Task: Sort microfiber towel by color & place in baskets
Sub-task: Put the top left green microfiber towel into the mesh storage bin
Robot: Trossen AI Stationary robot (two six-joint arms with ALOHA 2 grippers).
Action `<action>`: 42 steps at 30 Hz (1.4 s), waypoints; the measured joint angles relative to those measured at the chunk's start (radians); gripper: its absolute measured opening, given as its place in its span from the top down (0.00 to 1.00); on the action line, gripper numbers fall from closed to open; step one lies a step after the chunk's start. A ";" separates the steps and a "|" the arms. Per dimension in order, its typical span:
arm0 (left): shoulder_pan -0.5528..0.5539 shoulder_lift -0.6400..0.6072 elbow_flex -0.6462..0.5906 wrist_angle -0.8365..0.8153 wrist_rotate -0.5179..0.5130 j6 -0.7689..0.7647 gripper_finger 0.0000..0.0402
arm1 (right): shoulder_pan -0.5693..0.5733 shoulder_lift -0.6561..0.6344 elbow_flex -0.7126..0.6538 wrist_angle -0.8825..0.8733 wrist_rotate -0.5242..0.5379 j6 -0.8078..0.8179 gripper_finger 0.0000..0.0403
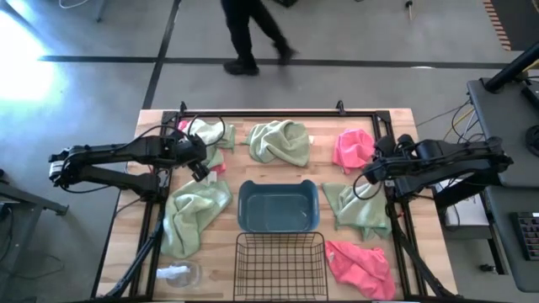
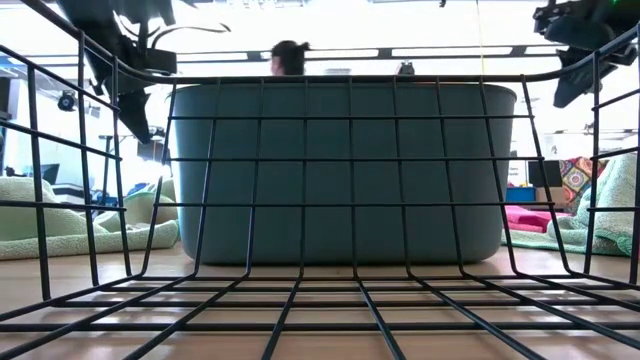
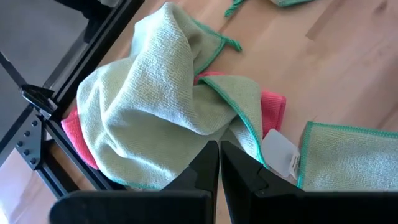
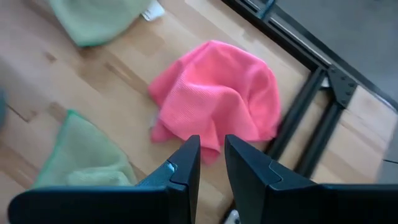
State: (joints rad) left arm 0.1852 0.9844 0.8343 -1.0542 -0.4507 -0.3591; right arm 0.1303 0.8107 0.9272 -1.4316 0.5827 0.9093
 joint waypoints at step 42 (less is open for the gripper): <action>0.024 -0.014 0.001 0.122 -0.038 -0.020 0.74 | 0.000 0.031 0.002 0.062 -0.003 -0.083 0.83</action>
State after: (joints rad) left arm 0.2096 0.9706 0.8352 -0.9324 -0.4885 -0.3791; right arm 0.1307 0.8413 0.9291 -1.3701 0.5800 0.8266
